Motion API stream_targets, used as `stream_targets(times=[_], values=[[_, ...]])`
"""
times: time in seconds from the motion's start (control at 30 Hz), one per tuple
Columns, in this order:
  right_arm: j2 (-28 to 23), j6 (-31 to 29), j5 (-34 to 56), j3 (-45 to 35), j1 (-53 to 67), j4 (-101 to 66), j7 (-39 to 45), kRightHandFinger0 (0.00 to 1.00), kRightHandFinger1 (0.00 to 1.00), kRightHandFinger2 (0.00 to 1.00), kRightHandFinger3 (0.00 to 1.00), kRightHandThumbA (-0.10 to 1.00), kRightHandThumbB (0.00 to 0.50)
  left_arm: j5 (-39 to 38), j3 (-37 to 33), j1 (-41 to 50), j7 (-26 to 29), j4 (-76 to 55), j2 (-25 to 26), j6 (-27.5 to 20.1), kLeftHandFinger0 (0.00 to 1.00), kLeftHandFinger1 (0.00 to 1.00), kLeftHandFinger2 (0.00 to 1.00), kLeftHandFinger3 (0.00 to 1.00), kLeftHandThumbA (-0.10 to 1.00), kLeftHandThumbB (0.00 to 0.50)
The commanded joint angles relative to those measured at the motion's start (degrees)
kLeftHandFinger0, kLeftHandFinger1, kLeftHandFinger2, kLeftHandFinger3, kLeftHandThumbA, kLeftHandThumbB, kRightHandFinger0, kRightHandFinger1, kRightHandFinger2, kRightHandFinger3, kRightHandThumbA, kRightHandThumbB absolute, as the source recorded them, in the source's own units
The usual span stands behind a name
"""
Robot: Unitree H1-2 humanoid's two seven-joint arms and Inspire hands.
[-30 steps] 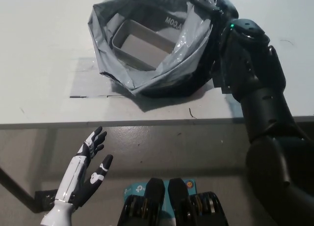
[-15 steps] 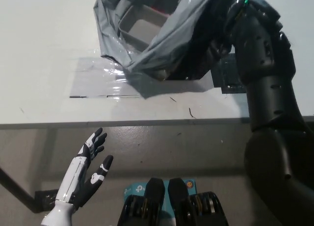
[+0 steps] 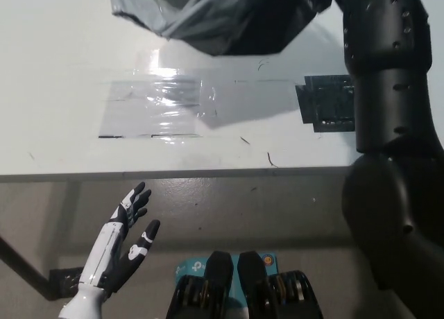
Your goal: Use the right hand to pick up a small rectangular container and put it into a plastic bag and lift the bag
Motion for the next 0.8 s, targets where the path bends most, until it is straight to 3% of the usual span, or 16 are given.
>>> stream_targets(times=[0.0, 0.13, 0.2, 0.3, 0.4, 0.47, 0.53, 0.57, 0.67, 0.77], values=[[-2.1, 0.3, 21.0, 2.6, -21.1, -10.2, -3.9, 0.00, 0.31, 0.74, 0.80, 0.09, 0.146, 0.5, 0.1, -3.0, -0.1, -2.7, 0.3, -0.9, 1.00, 1.00, 1.00, 1.00, 0.77, 0.116], [-2.7, 0.3, 21.2, 1.9, -23.1, -9.0, -4.6, 0.00, 0.26, 0.70, 0.76, 0.06, 0.158, 0.9, 0.2, -4.5, 0.0, -2.6, 0.4, -0.1, 1.00, 1.00, 1.00, 1.00, 0.79, 0.135], [-3.3, 0.3, 20.7, 2.2, -23.7, -8.5, -4.7, 0.00, 0.22, 0.68, 0.81, 0.09, 0.134, 0.7, 0.1, -5.4, -0.2, -2.7, 0.4, 0.2, 1.00, 1.00, 1.00, 1.00, 0.80, 0.116], [-3.1, 0.3, 20.3, 1.5, -23.1, -8.7, -4.1, 0.00, 0.26, 0.73, 0.92, 0.07, 0.140, 0.5, 0.0, -5.7, -0.4, -2.9, 0.5, 0.3, 1.00, 1.00, 1.00, 1.00, 0.79, 0.101], [-2.9, 0.3, 18.7, 0.8, -23.2, -7.4, -4.0, 0.00, 0.27, 0.75, 0.91, 0.05, 0.126, 0.4, 0.1, -6.4, -0.5, -2.7, 0.6, 0.0, 1.00, 1.00, 1.00, 1.00, 0.79, 0.090], [-2.9, 0.3, 17.8, 0.3, -23.3, -6.0, -4.1, 0.00, 0.29, 0.77, 0.99, 0.03, 0.089, 0.2, 0.1, -6.8, -0.5, -2.7, 0.6, 0.2, 1.00, 1.00, 1.00, 1.00, 0.79, 0.105], [-3.1, 0.3, 17.2, 0.4, -22.9, -4.4, -3.4, 0.00, 0.32, 0.75, 0.97, 0.03, 0.093, 0.4, 0.1, -6.9, -0.5, -2.7, 0.7, 0.4, 1.00, 1.00, 1.00, 1.00, 0.80, 0.100], [-3.1, 0.3, 16.8, 0.5, -22.1, -3.3, -2.9, 0.00, 0.36, 0.79, 0.98, 0.01, 0.105, 0.7, 0.0, -6.9, -0.5, -2.8, 0.8, 0.5, 1.00, 1.00, 1.00, 1.00, 0.80, 0.099], [-2.1, 0.3, 14.5, 0.7, -19.8, -1.1, -3.2, 0.00, 0.37, 0.79, 0.92, -0.03, 0.120, 1.0, -0.2, -6.6, -0.6, -2.9, 0.8, 0.5, 1.00, 1.00, 1.00, 1.00, 0.79, 0.086], [-0.6, -0.4, 12.3, 0.4, -16.8, 2.5, -1.9, 0.00, 0.34, 0.78, 1.00, -0.09, 0.101, 1.4, -0.5, -5.9, -0.6, -3.1, 0.8, 0.5, 1.00, 1.00, 1.00, 1.00, 0.79, 0.090]])
